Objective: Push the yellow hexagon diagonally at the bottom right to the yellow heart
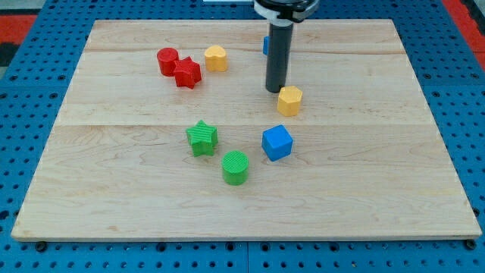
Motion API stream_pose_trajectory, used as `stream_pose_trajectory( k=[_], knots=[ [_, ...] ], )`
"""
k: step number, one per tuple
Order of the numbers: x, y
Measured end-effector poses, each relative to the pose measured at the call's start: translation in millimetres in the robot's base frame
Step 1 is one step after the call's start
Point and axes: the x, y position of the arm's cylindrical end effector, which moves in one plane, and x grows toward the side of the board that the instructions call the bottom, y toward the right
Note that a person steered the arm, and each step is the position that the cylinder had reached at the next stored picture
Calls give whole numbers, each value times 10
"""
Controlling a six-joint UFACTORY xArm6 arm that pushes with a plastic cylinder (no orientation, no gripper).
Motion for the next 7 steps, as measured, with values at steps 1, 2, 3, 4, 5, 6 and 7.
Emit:
stream_pose_trajectory(
  k=[1, 2, 3, 4, 5, 6, 7],
  knots=[
    [95, 6],
    [122, 153],
    [135, 163],
    [161, 163],
    [65, 224],
    [62, 456],
    [62, 590]
  ],
)
